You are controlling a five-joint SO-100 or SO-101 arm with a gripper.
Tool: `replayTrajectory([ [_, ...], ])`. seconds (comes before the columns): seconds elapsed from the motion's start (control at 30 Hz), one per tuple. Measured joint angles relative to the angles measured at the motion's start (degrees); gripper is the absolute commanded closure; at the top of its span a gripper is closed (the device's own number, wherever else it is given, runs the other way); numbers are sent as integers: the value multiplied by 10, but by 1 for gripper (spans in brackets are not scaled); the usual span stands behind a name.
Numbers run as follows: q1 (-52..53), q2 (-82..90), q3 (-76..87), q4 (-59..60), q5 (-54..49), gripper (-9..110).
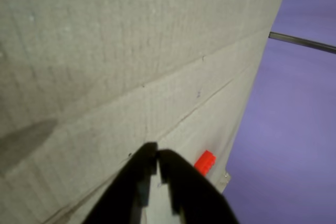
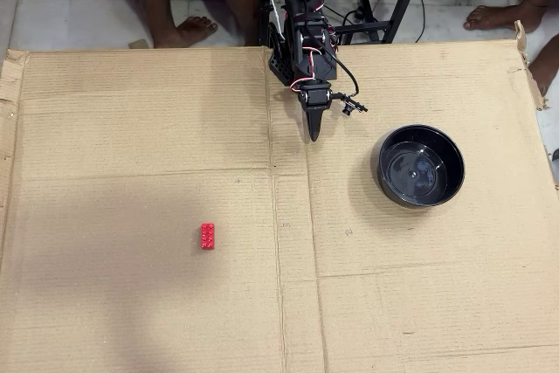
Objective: Grasp a lego block and put it in the bin.
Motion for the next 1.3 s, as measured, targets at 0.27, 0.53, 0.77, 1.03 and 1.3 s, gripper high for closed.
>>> replayTrajectory([
  [0.27,2,0,1,0,-4,101],
  [0.53,2,0,1,0,-4,101],
  [0.77,2,0,1,0,-4,101],
  [1.03,3,0,-25,2,-4,101],
  [1.3,39,-131,-152,2,-4,101],
])
